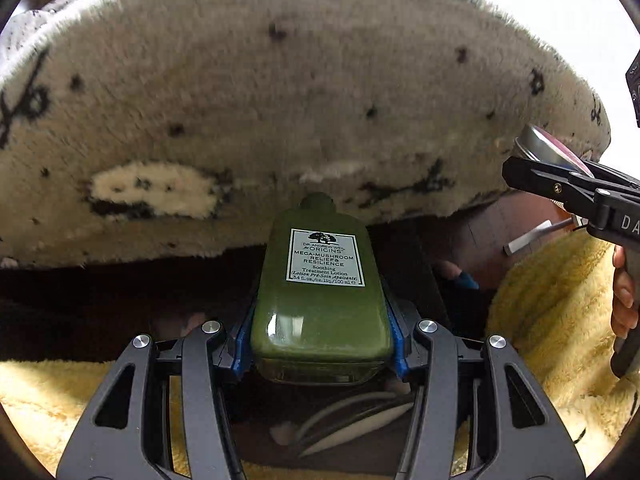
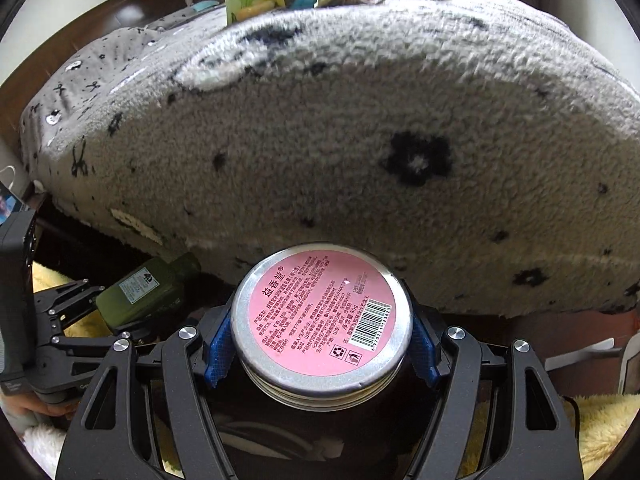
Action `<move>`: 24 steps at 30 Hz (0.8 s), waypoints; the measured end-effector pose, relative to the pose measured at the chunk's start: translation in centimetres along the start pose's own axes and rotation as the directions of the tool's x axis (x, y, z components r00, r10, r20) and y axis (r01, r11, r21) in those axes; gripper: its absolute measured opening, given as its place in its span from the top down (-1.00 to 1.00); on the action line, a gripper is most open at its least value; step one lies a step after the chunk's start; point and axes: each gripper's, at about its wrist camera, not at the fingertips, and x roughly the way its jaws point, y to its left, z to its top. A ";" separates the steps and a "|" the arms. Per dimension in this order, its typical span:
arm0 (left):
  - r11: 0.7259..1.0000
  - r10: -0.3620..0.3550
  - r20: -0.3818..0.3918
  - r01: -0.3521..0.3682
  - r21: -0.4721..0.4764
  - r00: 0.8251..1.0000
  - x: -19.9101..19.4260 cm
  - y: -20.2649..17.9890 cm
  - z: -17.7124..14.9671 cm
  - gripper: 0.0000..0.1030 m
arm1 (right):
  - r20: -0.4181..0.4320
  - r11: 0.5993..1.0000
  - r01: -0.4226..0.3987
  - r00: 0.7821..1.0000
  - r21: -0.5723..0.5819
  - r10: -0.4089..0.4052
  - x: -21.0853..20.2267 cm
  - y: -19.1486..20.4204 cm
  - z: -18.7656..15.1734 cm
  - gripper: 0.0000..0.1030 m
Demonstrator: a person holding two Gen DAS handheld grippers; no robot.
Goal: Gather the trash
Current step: 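Carry the green bottle and pink tin down below the bed edge over the bin, then open both tools to drop the bottle and tin into the bin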
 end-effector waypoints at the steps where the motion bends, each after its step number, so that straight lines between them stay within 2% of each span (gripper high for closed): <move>1: 1.000 -0.005 -0.010 0.005 0.000 1.000 0.3 0.1 -0.2 0.05 | -0.010 1.000 0.001 1.000 0.002 -0.001 0.3 -0.1 -0.1 -0.38; 8: 1.000 -0.026 -0.066 0.026 0.009 0.997 1.8 -0.1 -0.2 0.05 | -0.078 1.000 -0.020 0.997 0.020 0.021 2.3 -0.1 -0.8 -0.38; 16: 1.000 -0.013 -0.087 0.012 -0.004 0.996 3.0 -0.4 -0.2 0.05 | -0.157 0.997 -0.072 0.985 0.003 0.072 5.2 1.6 -2.2 -0.39; 24: 1.000 -0.015 -0.104 0.013 -0.019 0.994 3.9 0.7 -1.2 0.04 | -0.165 0.997 -0.074 0.984 -0.014 0.070 6.3 2.5 -2.1 -0.39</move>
